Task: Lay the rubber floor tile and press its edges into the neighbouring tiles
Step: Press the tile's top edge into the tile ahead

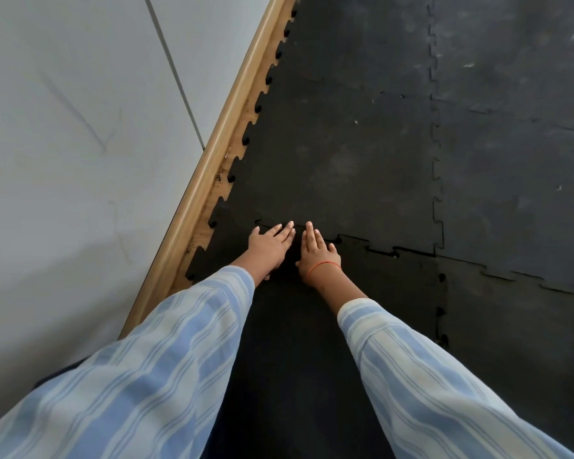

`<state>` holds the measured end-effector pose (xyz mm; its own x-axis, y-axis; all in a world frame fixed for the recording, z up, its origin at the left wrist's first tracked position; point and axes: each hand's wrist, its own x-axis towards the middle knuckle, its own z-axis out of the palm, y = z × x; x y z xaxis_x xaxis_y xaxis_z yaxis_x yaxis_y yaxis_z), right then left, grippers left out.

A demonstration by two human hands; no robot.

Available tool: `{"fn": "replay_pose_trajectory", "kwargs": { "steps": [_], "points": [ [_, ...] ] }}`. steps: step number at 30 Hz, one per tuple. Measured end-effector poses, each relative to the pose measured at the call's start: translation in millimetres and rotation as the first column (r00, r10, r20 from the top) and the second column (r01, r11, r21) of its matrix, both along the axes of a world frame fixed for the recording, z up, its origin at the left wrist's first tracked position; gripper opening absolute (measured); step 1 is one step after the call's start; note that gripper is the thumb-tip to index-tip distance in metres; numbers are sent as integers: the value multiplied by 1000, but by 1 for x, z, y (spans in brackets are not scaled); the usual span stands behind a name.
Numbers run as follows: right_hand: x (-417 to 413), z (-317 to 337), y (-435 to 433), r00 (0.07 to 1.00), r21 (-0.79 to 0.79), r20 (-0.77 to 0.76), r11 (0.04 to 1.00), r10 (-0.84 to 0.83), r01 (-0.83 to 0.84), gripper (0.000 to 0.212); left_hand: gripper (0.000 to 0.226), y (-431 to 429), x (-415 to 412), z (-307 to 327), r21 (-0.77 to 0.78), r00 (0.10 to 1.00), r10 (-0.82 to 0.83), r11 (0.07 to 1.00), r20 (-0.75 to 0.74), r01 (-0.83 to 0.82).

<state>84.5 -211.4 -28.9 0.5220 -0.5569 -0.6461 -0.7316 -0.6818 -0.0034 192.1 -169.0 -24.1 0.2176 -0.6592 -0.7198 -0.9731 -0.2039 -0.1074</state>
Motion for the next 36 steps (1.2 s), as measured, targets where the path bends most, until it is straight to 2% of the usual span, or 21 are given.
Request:
{"fn": "replay_pose_trajectory", "kwargs": {
  "steps": [4,8,13,16,24,31,36],
  "points": [
    [5,6,-6,999,65,-33,998,-18,20,71,105,-1,-8,8,7,1000,20,1000,13,-20],
    [-8,8,-7,996,88,86,996,-22,14,75,98,3,-15,12,-42,999,36,998,-3,-36],
    [-82,-13,10,958,-116,249,978,-140,173,87,98,7,-24,9,-11,968,102,994,-229,-108],
    [-106,-20,5,955,-126,248,972,-164,200,92,103,9,-26,3,-17,963,84,996,-257,-92],
    [-100,-18,-7,967,-70,200,982,-160,177,95,105,3,-28,-1,8,971,97,995,-217,-98],
    [-106,-3,-15,954,-33,253,984,-163,177,104,84,-12,-63,-1,-205,957,-78,978,-279,20],
    [-113,-6,-17,931,-24,263,963,-254,270,112,72,-13,-77,-16,-248,949,-41,968,-312,-39]
  ]
}}
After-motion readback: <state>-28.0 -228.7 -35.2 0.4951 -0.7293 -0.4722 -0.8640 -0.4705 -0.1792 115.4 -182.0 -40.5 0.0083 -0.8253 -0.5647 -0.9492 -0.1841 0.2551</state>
